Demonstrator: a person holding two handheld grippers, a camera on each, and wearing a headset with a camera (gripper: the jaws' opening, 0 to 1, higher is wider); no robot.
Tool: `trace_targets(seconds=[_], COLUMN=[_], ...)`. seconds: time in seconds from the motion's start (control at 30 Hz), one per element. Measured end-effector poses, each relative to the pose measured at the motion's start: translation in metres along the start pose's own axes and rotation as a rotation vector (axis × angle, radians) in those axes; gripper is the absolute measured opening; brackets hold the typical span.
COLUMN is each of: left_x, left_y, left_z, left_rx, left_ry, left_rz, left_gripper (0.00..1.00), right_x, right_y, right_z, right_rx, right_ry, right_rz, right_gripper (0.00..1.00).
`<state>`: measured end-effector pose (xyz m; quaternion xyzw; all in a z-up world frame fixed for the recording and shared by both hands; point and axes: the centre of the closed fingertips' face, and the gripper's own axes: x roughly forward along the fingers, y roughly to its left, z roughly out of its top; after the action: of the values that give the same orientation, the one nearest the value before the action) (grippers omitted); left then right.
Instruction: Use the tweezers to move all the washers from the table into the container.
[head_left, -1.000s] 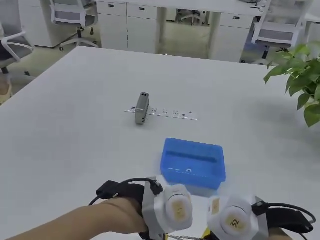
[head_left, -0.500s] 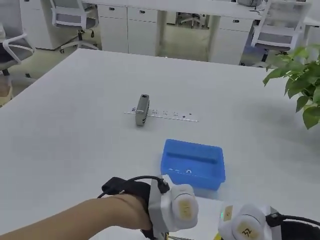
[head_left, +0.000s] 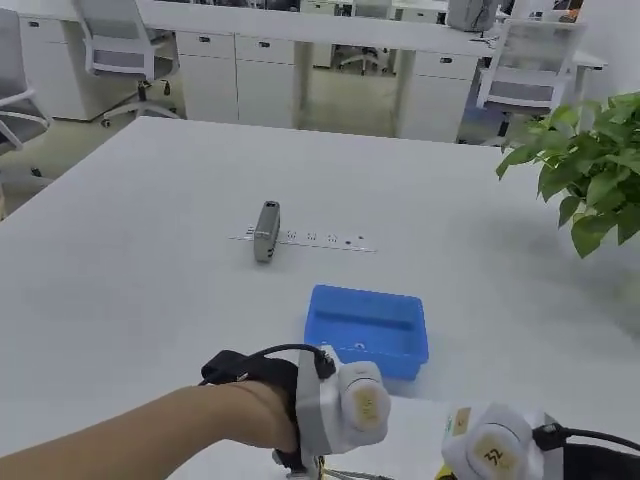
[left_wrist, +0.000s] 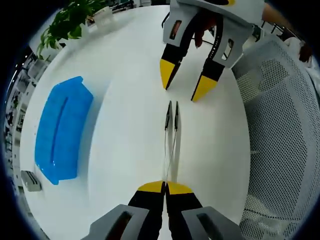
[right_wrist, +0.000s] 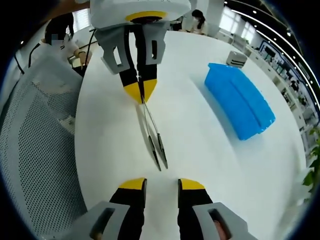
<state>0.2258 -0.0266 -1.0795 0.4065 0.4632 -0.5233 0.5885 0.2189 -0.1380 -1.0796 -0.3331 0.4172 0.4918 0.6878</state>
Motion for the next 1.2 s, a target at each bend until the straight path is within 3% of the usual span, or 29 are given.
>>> trace_targets(seconds=[0.2, 0.4, 0.47, 0.6, 0.67, 0.77, 0.9, 1.0, 1.07, 1.2], left_x=[0.0, 0.001, 0.001, 0.0, 0.0, -0.001, -0.004, -0.007, -0.011, -0.026], left_y=[-0.001, 0.0, -0.002, -0.003, -0.003, -0.007, -0.008, -0.007, -0.012, -0.022], left_z=[0.0, 0.001, 0.0, -0.001, -0.001, 0.0, -0.005, -0.013, -0.019, -0.025], left_rx=[0.001, -0.006, -0.014, -0.05, -0.089, -0.191, -0.31, -0.437, -0.497, -0.628], left_ry=[-0.002, 0.042, 0.044, 0.016, -0.025, -0.092, -0.176, -0.254, -0.303, -0.393], left_rz=[-0.007, -0.017, -0.023, -0.007, 0.02, 0.038, 0.094, 0.135, 0.137, 0.132], left_gripper=[0.0, 0.0, 0.01, 0.03, 0.04, 0.09, 0.16, 0.19, 0.21, 0.27], right_x=[-0.002, -0.005, -0.008, -0.022, -0.031, -0.046, -0.058, -0.069, -0.073, -0.078], right_y=[-0.004, -0.004, -0.003, -0.002, -0.003, -0.004, -0.007, -0.009, -0.007, -0.005], right_z=[-0.004, -0.009, -0.009, 0.002, 0.009, 0.02, 0.025, 0.031, 0.03, 0.026], right_rx=[0.012, 0.051, 0.077, 0.19, 0.264, 0.356, 0.431, 0.506, 0.537, 0.585], right_ry=[0.001, -0.017, -0.035, -0.134, -0.194, -0.282, -0.334, -0.402, -0.426, -0.451], right_rz=[-0.01, -0.017, -0.022, -0.044, -0.056, -0.086, -0.134, -0.168, -0.168, -0.181], right_gripper=[0.23, 0.23, 0.25, 0.27, 0.31, 0.36, 0.44, 0.48, 0.47, 0.57])
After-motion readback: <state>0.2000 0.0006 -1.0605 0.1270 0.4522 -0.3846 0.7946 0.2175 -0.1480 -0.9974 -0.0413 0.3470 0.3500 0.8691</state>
